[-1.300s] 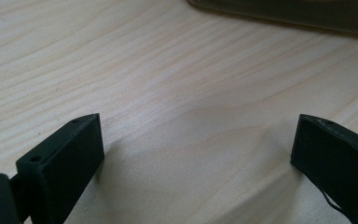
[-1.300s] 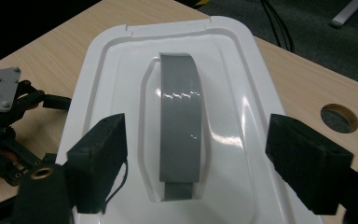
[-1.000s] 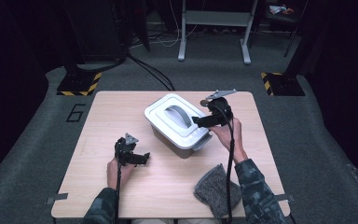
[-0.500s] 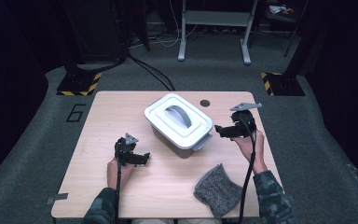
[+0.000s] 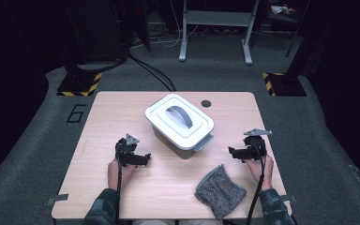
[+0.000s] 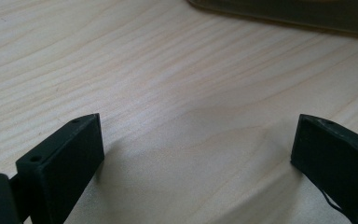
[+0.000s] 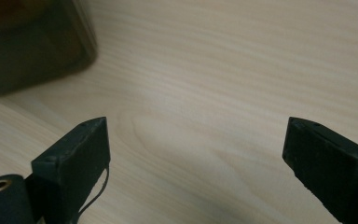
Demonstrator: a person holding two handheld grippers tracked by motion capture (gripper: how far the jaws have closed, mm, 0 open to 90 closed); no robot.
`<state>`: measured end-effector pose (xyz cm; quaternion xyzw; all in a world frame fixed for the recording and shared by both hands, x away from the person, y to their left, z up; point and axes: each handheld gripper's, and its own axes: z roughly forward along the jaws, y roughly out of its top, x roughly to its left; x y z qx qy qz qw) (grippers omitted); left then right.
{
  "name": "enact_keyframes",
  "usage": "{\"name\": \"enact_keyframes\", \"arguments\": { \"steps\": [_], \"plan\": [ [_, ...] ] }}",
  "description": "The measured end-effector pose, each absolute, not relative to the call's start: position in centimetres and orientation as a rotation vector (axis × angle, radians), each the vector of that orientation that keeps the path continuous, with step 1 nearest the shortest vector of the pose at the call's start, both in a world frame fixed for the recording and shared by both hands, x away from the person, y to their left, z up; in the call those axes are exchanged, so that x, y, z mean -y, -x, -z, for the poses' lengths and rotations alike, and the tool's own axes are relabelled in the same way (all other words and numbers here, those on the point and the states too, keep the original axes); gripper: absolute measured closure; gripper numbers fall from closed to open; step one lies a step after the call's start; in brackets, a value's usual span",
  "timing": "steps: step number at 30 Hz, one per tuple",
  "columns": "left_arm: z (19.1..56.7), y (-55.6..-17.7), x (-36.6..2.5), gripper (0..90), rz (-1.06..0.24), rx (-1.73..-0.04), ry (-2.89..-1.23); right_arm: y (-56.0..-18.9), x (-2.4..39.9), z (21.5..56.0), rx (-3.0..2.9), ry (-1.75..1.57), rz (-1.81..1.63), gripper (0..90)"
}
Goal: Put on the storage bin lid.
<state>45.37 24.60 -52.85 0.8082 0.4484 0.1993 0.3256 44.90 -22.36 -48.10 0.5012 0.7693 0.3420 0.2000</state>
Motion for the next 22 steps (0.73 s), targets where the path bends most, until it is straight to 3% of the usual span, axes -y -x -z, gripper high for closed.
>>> {"name": "enact_keyframes", "arguments": {
  "steps": [10,22],
  "plan": [
    [52.9,-45.4,-24.6,1.8,-0.527,-1.174,-2.117,-44.5,23.4,52.3,-2.141,-1.469,-0.920,7.9],
    [52.9,-45.3,-24.6,1.8,-0.532,-1.172,-2.116,-44.1,23.6,52.9,-2.100,-1.423,-0.906,5.1]
  ]
}}
